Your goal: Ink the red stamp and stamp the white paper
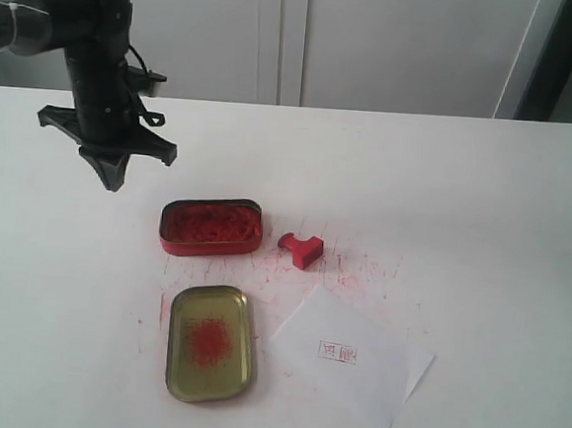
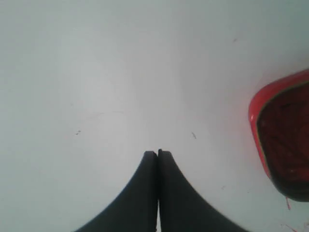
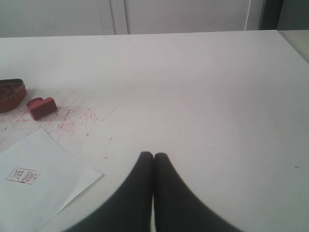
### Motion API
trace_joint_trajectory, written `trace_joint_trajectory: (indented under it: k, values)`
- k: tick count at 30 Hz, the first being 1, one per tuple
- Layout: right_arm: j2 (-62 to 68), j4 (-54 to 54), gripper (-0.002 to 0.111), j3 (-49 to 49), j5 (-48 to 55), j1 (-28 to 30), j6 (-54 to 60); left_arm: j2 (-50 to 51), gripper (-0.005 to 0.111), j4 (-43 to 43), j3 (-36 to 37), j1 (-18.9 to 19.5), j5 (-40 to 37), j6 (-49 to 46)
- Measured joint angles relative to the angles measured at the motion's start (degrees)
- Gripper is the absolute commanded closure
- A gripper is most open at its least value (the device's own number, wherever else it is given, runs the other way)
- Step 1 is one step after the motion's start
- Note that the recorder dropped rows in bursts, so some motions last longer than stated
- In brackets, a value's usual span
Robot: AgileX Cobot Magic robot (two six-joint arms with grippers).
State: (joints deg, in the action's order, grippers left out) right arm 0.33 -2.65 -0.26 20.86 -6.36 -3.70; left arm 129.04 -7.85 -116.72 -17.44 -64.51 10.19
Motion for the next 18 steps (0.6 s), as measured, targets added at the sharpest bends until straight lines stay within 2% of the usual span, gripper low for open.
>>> trace_joint_trajectory:
  k: [10, 14, 18]
  values:
    - [0.0, 0.0, 0.108, 0.0, 0.0, 0.0, 0.0, -3.5, 0.107, 0.2, 1.3, 0.0, -0.1, -1.4]
    - [0.0, 0.0, 0.108, 0.0, 0.0, 0.0, 0.0, -7.1, 0.107, 0.6, 6.0, 0.0, -0.1, -2.2]
    - [0.0, 0.0, 0.108, 0.0, 0.0, 0.0, 0.0, -12.8, 0.107, 0.7, 15.3, 0.0, 0.7, -2.8]
